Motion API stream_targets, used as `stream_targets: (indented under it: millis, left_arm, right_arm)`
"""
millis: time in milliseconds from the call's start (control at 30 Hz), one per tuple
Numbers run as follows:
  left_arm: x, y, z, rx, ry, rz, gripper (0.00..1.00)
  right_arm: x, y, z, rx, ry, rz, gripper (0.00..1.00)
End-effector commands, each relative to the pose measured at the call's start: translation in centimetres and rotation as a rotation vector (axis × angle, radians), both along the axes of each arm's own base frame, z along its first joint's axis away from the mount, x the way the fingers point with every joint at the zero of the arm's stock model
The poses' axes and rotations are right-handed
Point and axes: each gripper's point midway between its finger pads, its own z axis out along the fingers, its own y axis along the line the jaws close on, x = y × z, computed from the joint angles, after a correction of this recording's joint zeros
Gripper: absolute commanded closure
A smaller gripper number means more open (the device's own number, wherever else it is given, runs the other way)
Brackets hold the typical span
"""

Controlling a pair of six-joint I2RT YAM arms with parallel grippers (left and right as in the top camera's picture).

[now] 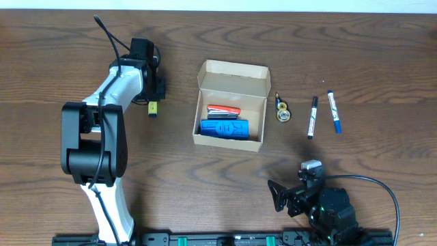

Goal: Pack container
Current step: 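Move the left gripper to the yellow highlighter and grasp it, then carry the yellow highlighter into the box and release it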

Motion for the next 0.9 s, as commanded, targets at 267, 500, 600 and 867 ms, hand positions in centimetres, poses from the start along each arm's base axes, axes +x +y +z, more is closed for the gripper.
stream_targets:
  millis: [267,500,600,867]
  left_arm:
    - [0.5,0.1,8.3,0.000,-0.117,0.023,0.94]
    - [-1.0,-2.0,17.1,-0.058,-0.288,0.048,0.94]
    - [-2.4,-4.1,19.9,-0.098,-0.334,0.045,0.94]
    - [-5.4,-12.4,21.4,-0.213,-0.336,-0.007,0.94]
  right_arm:
    - [-0.2,0.2,-0.4,0.009,0.012,0.005,0.01]
    - [-0.2,0.2,-0.4,0.009,0.012,0.005,0.01]
    - [-0.2,0.2,-0.4,0.009,0.012,0.005,0.01]
    - [-0.2,0.2,-0.4,0.009,0.012,0.005,0.01]
